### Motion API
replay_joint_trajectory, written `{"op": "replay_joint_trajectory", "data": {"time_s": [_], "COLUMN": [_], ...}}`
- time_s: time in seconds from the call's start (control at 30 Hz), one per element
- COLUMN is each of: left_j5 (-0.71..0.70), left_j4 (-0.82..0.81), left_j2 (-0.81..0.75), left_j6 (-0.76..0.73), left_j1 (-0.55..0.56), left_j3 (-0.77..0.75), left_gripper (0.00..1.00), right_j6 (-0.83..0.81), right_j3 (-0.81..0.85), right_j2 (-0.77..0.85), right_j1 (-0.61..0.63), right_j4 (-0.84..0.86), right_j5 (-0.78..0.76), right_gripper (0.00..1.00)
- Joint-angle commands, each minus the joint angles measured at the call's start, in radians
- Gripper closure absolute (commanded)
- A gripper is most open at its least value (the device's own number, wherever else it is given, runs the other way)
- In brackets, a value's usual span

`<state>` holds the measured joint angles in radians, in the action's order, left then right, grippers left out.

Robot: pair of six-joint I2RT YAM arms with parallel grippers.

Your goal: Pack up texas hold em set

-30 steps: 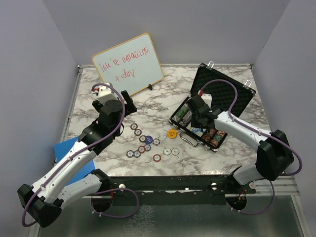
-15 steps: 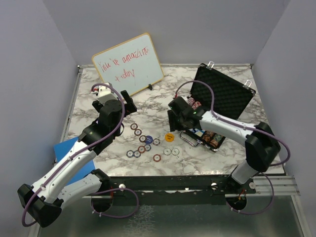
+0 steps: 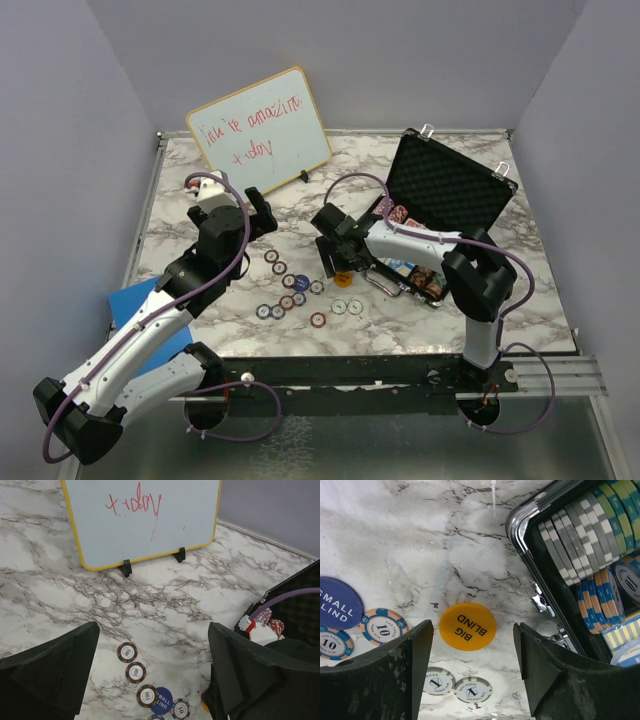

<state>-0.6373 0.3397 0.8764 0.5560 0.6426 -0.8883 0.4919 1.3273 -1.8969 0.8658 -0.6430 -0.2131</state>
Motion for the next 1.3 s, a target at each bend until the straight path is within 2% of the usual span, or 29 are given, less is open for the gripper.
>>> {"op": "replay_joint_trajectory", "data": {"time_s": [0.0,0.23,0.77,0.87,1.0,1.13,1.27], "left_j5": [0.053,0.082,0.096,0.083,0.058,0.033,0.014], "left_j4": [0.010,0.012,0.005,0.008,0.025,0.027,0.027], "left_j2": [-0.033,-0.049,-0.025,-0.024,-0.024,-0.031,-0.026], "left_j6": [-0.020,-0.026,-0.010,-0.018,-0.022,-0.021,-0.018], "left_j1": [-0.003,-0.003,-0.003,-0.003,-0.004,-0.003,-0.003], "left_j3": [0.022,0.036,0.055,0.054,0.052,0.058,0.060], "left_gripper": [0.01,0.01,0.01,0.01,0.01,0.01,0.01], "right_j6": [-0.042,-0.061,-0.070,-0.081,-0.086,-0.065,-0.076], "right_j3": [0.038,0.041,-0.002,-0.005,-0.026,-0.036,-0.031], "right_j2": [-0.047,-0.075,-0.178,-0.203,-0.210,-0.156,-0.057], "right_j1": [0.008,0.021,0.018,0.013,0.013,0.013,0.013], "right_j4": [-0.066,-0.096,-0.048,-0.049,-0.050,-0.062,-0.041], "right_j5": [0.032,0.062,0.084,0.114,0.115,0.026,0.015], "right_gripper": [0.28,0.28,0.38,0.44,0.60,0.61,0.61]}}
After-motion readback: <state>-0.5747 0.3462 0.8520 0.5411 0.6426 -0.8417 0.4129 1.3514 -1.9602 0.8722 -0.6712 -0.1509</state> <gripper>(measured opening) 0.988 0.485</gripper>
